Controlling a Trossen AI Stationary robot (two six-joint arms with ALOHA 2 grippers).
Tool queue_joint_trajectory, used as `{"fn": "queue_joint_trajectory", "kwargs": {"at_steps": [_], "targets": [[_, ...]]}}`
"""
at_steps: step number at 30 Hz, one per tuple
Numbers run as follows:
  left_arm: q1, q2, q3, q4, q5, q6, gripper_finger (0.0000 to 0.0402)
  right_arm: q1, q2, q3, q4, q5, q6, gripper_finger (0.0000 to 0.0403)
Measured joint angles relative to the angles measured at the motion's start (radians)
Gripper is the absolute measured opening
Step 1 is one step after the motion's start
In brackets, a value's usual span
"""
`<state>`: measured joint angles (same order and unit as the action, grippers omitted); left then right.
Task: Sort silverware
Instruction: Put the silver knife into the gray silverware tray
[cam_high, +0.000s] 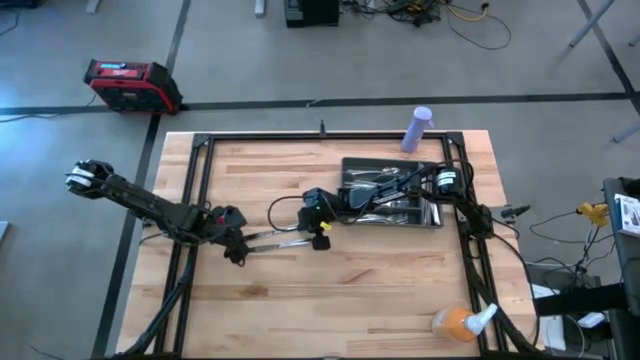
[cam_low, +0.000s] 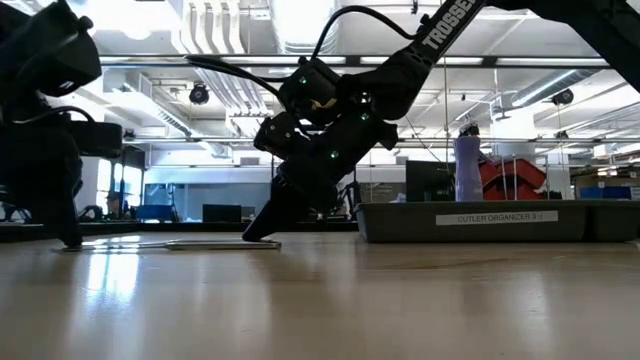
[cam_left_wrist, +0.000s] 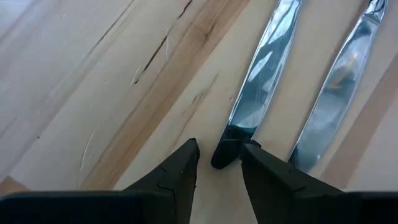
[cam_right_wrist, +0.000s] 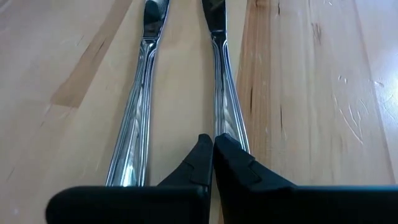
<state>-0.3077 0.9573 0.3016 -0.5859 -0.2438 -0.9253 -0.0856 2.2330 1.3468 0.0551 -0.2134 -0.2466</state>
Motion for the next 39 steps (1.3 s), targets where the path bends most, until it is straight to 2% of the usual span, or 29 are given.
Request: {"fn": "queue_joint_trajectory", "kwargs": {"at_steps": [2, 5, 7, 19, 24, 28, 31, 37, 39], "targets": [[0.000, 0.000, 0.000, -0.004, 0.000, 0.000, 0.0083, 0.000, 0.000, 0.000, 0.000, 0.000, 0.001, 0.0000], [0.000, 0.000, 0.000, -0.012, -0.001, 0.000, 0.0025, 0.000, 0.000, 0.000, 0.000, -0.001, 0.001, 0.0000], [0.000, 0.005, 0.000, -0.016, 0.001, 0.000, 0.0010, 0.000, 0.000, 0.000, -0.001, -0.003, 0.001, 0.0000], [0.000, 0.034, 0.004, -0.012, -0.009, 0.004, 0.0000, 0.000, -0.135, -0.009, -0.070, 0.012, -0.009, 0.0000], [-0.002, 0.005, 0.075, -0.067, -0.041, 0.076, 0.0001, 0.000, -0.162, -0.005, -0.070, 0.010, -0.015, 0.0000], [-0.001, -0.002, 0.114, 0.004, -0.150, 0.196, 0.0000, 0.002, -0.157, -0.006, -0.064, 0.007, -0.015, 0.0000], [0.007, 0.015, 0.105, 0.101, -0.158, 0.248, 0.0000, 0.002, -0.149, -0.005, -0.063, 0.006, 0.006, 0.0000], [0.040, 0.092, 0.043, 0.114, -0.200, 0.185, 0.0000, 0.005, -0.139, -0.005, -0.061, 0.006, 0.011, 0.0000], [0.057, 0.122, 0.006, 0.171, -0.197, 0.177, 0.0000, 0.005, -0.139, -0.005, -0.063, 0.006, 0.011, 0.0000]]}}
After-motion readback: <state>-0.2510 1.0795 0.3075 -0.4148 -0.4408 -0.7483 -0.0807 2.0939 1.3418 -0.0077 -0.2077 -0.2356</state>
